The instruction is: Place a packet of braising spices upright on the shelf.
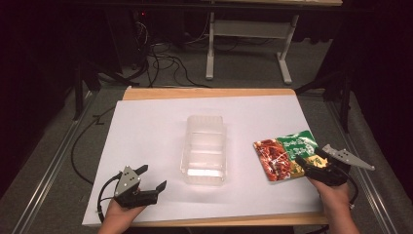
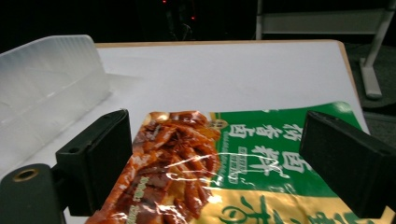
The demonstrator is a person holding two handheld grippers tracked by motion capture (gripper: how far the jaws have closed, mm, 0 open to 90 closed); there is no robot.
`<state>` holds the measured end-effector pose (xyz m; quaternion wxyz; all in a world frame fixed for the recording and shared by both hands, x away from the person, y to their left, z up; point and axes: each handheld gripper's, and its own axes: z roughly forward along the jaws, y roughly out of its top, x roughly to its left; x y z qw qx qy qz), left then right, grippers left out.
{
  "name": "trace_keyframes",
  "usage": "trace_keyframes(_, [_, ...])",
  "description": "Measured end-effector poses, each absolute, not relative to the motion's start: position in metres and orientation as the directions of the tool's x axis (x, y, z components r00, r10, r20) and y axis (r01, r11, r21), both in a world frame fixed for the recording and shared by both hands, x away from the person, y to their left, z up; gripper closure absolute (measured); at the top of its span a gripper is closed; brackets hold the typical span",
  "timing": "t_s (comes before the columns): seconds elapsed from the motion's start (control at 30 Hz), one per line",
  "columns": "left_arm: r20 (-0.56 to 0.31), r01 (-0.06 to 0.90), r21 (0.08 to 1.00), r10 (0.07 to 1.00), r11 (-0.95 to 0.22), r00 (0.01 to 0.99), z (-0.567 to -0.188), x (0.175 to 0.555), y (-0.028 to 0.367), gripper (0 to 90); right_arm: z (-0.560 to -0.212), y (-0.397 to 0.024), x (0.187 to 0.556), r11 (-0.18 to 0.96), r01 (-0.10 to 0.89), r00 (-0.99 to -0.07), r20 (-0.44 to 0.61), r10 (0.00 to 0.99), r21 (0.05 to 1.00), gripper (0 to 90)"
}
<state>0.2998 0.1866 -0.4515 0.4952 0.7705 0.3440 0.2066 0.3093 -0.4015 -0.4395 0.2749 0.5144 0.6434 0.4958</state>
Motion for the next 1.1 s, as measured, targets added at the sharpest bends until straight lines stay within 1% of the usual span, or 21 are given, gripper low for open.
trace_keyframes(0.33, [-0.024,0.324,0.905,0.727,-0.275,0.687,-0.452,0.303,0.183,15.1,-0.45,-0.429,0.308,-0.086,0.448,-0.226,0.206,0.952,0.89,11.4])
trace_keyframes(0.63, [-0.025,0.324,0.903,0.718,-0.281,0.695,-0.452,0.305,0.179,15.1,-0.458,-0.453,0.306,-0.194,0.473,-0.142,0.292,0.946,0.859,10.8])
trace_keyframes(0.87, [-0.024,0.323,0.902,0.715,-0.287,0.699,-0.453,0.306,0.178,15.2,-0.465,-0.472,0.306,-0.249,0.497,-0.081,0.331,0.94,0.831,10.9])
trace_keyframes(1.1, [-0.022,0.323,0.901,0.711,-0.291,0.703,-0.453,0.305,0.178,15.2,-0.471,-0.476,0.31,-0.291,0.531,-0.053,0.374,0.926,0.796,11.1])
